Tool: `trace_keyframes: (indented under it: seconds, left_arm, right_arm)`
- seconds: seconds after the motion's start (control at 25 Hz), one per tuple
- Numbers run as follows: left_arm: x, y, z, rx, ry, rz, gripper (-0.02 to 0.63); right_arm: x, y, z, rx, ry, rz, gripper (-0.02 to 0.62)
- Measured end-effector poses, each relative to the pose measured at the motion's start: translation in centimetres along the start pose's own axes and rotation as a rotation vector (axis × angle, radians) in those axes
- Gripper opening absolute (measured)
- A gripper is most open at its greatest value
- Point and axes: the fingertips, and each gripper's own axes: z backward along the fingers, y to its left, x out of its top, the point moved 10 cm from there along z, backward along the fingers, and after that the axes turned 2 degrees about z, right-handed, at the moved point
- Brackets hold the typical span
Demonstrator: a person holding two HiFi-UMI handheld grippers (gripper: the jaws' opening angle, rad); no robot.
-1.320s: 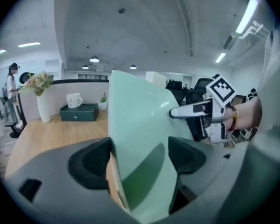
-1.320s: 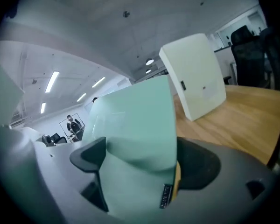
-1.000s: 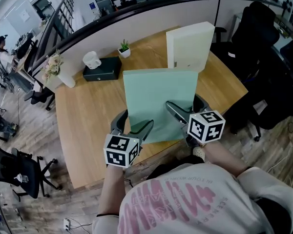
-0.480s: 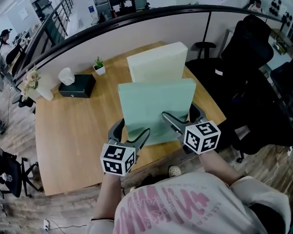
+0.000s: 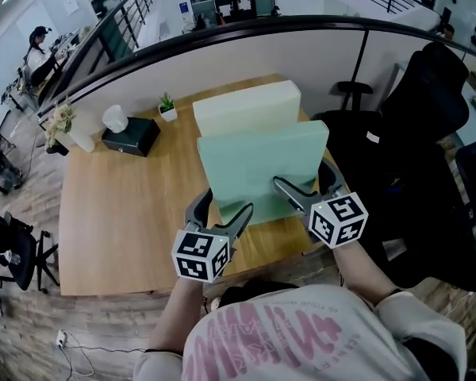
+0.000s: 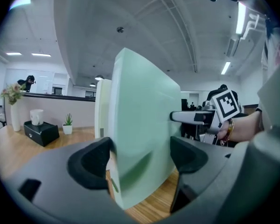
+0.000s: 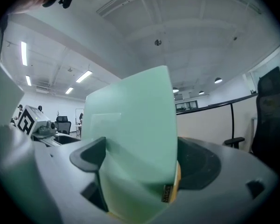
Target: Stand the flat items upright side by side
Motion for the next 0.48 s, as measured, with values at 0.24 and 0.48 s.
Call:
trace_keyframes:
  seconds: [0.24,0.48]
  left_arm:
    - [0.6,0.4,-2.1,0.074,-0.024,0.013,0.405]
    - [0.7,1.8,-4.4,0.127,-0.014,0.003,0.39]
  right_arm:
    - [0.4,-2.0,-2.4,0.048,-0.04,0.05,0.477]
    - [0.3,-3.2,-4.7,0.057,-0.048,0.082,0.477]
